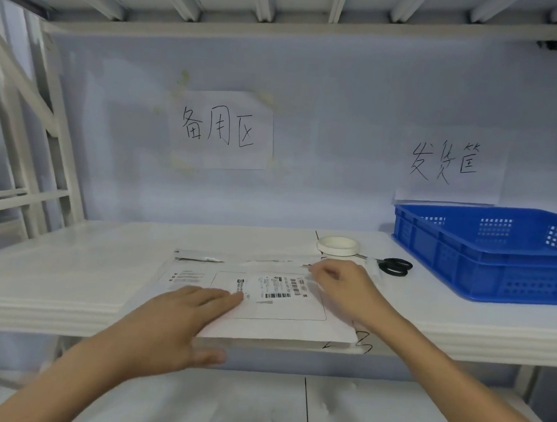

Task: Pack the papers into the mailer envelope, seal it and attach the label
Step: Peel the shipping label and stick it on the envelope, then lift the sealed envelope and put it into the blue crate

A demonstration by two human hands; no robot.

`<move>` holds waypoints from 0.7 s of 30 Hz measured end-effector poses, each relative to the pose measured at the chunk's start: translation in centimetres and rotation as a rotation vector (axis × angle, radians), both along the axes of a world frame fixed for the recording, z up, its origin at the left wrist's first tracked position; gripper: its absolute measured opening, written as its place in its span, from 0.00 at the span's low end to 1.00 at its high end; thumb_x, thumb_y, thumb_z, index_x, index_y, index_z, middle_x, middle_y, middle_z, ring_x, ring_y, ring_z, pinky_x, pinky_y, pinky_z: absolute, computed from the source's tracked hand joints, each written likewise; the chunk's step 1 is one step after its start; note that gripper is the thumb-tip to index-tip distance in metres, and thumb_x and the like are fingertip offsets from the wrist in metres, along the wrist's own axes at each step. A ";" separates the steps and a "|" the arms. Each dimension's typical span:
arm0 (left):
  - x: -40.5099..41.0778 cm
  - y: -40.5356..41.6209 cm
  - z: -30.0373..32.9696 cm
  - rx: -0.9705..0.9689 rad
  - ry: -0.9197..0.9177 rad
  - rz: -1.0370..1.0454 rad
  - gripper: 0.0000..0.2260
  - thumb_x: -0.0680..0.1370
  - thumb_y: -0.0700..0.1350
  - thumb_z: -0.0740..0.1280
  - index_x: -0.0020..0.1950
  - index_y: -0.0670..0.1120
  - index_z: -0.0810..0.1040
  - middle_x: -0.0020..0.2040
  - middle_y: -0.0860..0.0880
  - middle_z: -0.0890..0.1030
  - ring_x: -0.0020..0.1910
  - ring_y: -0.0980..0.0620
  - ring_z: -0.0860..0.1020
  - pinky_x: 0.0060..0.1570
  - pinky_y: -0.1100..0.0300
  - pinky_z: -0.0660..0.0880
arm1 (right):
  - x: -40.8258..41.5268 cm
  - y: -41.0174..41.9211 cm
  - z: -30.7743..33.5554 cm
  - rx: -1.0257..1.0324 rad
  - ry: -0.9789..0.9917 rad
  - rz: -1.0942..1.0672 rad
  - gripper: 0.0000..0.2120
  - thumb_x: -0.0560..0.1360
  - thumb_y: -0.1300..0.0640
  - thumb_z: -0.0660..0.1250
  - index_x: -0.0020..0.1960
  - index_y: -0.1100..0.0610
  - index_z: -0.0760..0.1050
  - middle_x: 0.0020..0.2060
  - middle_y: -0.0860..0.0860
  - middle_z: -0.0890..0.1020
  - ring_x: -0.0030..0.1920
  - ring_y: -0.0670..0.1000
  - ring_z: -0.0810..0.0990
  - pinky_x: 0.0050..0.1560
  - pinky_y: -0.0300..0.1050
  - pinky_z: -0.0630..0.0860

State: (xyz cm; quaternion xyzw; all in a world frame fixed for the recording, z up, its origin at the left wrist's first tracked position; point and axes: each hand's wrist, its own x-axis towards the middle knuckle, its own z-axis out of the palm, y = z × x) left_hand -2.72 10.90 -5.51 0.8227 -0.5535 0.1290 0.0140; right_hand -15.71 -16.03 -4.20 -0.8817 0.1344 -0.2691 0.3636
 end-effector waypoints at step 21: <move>-4.6 -5.6 8.8 -1.286 0.742 -0.102 0.14 0.79 0.57 0.58 0.48 0.51 0.80 0.38 0.63 0.85 0.39 0.63 0.84 0.35 0.70 0.78 | -4.6 -1.0 7.3 0.276 -0.236 0.069 0.23 0.79 0.49 0.64 0.72 0.45 0.61 0.61 0.43 0.79 0.57 0.38 0.78 0.59 0.37 0.72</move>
